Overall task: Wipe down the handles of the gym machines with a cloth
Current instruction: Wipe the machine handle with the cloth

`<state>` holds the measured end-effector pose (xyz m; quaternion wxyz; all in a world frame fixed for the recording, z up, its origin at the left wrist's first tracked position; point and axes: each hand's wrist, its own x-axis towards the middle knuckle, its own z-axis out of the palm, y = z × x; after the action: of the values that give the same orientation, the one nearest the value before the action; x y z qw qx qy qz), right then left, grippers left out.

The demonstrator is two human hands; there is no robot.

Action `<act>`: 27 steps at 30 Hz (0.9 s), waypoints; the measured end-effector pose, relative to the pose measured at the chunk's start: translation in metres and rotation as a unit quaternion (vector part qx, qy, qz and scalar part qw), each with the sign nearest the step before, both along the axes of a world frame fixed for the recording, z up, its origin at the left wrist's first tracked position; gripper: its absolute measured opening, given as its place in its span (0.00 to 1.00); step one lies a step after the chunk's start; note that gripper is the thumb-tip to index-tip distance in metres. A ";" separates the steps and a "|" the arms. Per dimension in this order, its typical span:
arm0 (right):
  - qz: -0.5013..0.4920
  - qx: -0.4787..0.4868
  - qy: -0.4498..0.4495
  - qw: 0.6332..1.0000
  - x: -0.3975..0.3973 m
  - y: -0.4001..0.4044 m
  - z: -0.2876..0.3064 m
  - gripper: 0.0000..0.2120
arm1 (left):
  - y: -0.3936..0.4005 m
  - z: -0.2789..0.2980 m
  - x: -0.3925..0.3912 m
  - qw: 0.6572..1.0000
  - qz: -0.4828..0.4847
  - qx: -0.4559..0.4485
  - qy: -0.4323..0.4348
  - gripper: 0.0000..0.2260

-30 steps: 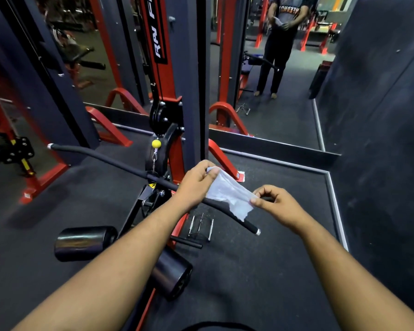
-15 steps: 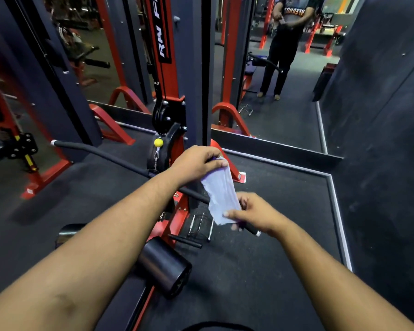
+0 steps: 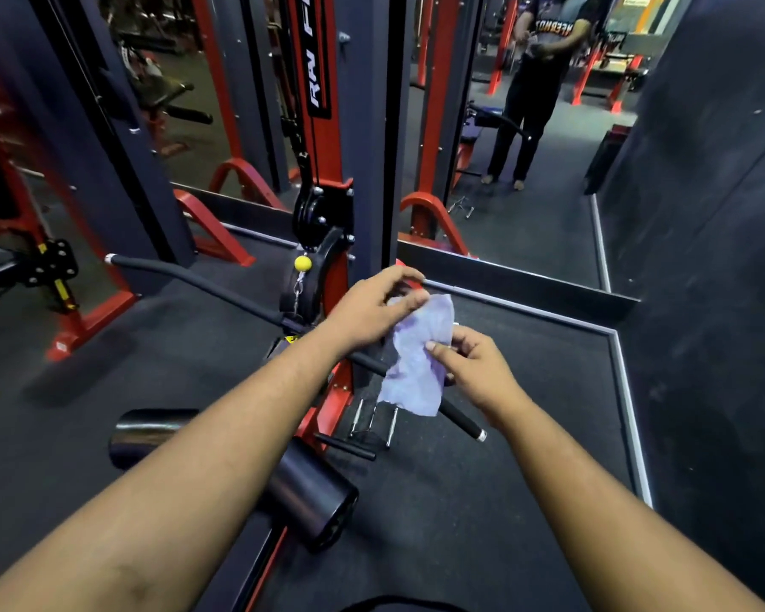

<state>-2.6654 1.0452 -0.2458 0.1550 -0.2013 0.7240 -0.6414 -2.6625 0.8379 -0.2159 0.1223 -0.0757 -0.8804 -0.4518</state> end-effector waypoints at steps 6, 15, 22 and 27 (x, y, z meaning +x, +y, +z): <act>-0.034 -0.029 -0.126 0.991 0.002 -0.011 -0.014 0.06 | 0.017 -0.081 0.058 0.889 -0.035 0.375 -0.262 0.36; 0.032 -0.018 -0.083 0.996 0.004 -0.040 -0.017 0.10 | -0.024 -0.086 0.055 0.898 0.030 0.400 -0.182 0.09; 0.017 0.015 0.022 1.000 0.001 -0.078 -0.014 0.13 | -0.063 -0.069 0.056 0.893 0.039 0.414 -0.175 0.14; 0.000 0.068 0.093 0.993 -0.004 -0.096 -0.028 0.16 | -0.083 -0.080 0.052 0.873 0.021 0.433 -0.223 0.12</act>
<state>-2.6694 0.9496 -0.2741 0.1005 -0.2488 0.7773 -0.5690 -2.6108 0.7545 -0.2963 -0.0466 0.1064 -0.6019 -0.7901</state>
